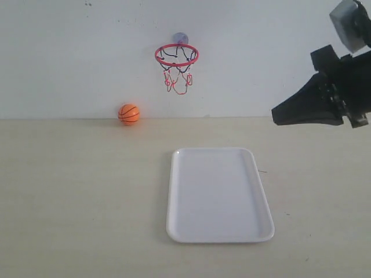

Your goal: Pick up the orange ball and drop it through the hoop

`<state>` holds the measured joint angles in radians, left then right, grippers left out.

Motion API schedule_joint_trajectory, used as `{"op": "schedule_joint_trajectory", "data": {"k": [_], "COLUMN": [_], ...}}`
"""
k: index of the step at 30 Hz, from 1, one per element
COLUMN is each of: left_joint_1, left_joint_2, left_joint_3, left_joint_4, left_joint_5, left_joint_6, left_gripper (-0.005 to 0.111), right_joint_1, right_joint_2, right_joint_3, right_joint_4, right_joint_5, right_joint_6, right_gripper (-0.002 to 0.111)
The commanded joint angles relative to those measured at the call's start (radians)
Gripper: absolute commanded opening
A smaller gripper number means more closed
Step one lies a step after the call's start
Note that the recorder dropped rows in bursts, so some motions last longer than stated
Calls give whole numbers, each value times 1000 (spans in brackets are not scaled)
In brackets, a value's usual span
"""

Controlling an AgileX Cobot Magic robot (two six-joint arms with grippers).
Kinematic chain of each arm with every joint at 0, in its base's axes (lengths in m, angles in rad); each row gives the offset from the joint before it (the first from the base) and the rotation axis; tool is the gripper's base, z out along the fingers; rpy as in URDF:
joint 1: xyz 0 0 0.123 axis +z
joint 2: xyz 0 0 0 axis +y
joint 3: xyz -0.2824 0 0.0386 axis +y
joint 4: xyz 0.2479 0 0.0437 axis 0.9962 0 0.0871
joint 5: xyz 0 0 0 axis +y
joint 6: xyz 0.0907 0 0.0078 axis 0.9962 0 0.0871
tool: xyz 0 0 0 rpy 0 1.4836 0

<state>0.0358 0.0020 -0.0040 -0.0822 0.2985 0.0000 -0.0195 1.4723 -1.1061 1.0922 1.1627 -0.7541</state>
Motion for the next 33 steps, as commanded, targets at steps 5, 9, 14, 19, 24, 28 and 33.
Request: {"op": "schedule_joint_trajectory", "data": {"k": [5,9,14,19,24,28,33], "left_joint_1": [3,3,3,3,3,3,3], "left_joint_2": [-2,-2,-2,-2,-2,-2,-2], "left_joint_3": [4,4,4,4,4,4,4], "left_joint_4": [-3,-3,-3,-3,-3,-3,-3], "left_joint_5": [-8,-8,-8,-8,-8,-8,-8], "left_joint_6": [-7,-7,-7,-7,-7,-7,-7], "left_gripper": [4,4,4,4,4,4,4], "right_joint_1": [63,63,63,63,63,63,63], "right_joint_2": [-541,-903,-1319,-1472,-1472,-1472,-1472], "right_joint_3": [406,768,1076,1106,1106,1106,1106], "right_joint_4": [18,30,30,25,63,61,42], "right_joint_5": [-620,-977,-1061,-1009,-993,-1005,-1019], "right_joint_6": [-408,-403,-398,-343,-299,-311,-309], "right_gripper": [0,0,0,0,0,0,0]}}
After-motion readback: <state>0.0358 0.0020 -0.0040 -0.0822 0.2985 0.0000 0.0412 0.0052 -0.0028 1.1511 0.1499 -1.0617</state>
